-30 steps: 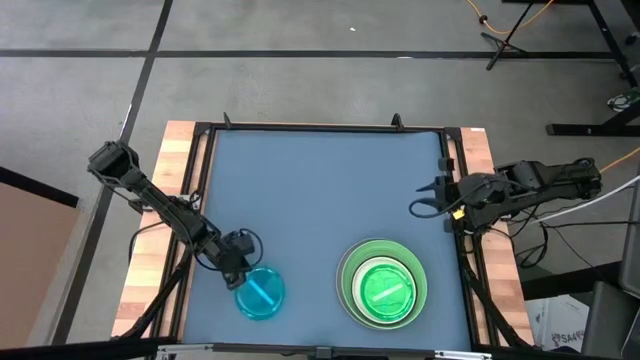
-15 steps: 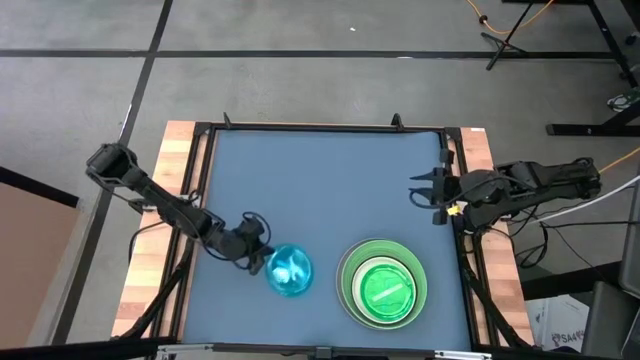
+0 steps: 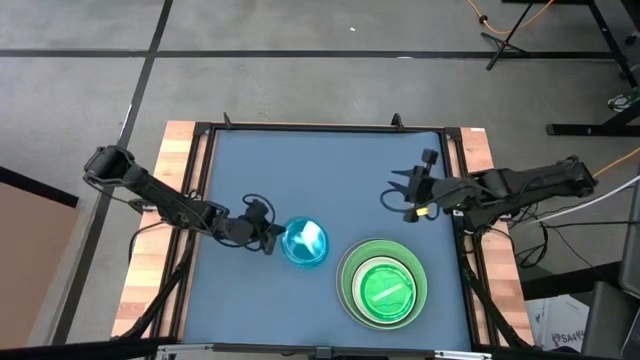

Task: Stack plastic plates
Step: Stack the blue plate on top of the small green plate

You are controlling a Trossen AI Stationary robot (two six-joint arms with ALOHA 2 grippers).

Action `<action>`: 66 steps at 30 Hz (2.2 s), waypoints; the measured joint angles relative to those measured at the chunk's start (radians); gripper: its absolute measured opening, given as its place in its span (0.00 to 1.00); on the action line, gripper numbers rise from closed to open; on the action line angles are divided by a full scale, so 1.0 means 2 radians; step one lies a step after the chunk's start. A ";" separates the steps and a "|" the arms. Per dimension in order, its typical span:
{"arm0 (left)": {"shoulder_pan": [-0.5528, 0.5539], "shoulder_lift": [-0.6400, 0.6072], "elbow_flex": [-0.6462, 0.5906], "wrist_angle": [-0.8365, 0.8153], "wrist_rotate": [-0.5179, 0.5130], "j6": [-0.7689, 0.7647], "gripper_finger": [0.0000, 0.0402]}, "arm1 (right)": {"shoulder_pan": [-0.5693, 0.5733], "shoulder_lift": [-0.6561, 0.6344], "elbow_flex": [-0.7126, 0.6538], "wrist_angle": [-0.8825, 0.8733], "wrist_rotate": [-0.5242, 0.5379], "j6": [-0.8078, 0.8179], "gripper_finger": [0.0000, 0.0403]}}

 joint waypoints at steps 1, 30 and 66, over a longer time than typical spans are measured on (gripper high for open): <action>0.003 0.000 0.000 0.003 -0.003 0.000 0.00 | 0.000 0.006 0.000 0.007 0.007 -0.001 0.27; 0.013 0.000 0.001 0.062 -0.195 0.029 0.00 | -0.156 0.142 0.000 0.191 -0.138 -0.051 0.27; 0.075 0.000 0.001 0.066 -0.289 0.091 0.00 | -0.161 0.273 0.000 0.388 -0.173 -0.034 0.27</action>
